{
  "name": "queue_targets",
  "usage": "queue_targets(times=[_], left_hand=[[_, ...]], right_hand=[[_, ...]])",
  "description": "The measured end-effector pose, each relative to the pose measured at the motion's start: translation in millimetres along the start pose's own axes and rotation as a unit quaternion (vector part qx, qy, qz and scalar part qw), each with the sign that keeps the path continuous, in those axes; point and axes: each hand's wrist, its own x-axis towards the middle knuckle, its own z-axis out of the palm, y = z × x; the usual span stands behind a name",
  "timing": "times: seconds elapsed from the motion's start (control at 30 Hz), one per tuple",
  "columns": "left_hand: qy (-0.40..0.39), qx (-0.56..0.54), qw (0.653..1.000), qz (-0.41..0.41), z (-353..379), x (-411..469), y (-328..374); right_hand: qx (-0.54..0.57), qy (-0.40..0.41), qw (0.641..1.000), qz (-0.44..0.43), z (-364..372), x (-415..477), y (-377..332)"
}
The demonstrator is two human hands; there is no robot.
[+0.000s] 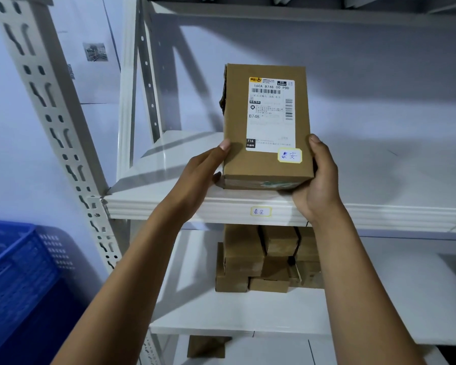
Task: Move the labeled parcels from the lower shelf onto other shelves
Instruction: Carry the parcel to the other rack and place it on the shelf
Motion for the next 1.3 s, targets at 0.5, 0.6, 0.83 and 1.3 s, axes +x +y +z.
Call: queue_targets(times=[0.5,0.6,0.83,1.3], left_hand=[[0.011,-0.031,0.999,-0.030,1,-1,3],[0.009,-0.025,0.999,-0.044,-1,1,3],[0.018,0.035,0.996,-0.076,1,7,4],[0.085,0.062,0.986,-0.129,4,18,-3]], right_hand=[[-0.018,0.049,0.998,-0.019,0,7,3],[-0.036,0.063,0.997,-0.011,0,10,4],[-0.048,0.055,0.996,0.042,-2,18,2],[-0.082,0.078,0.989,0.101,0,21,-2]])
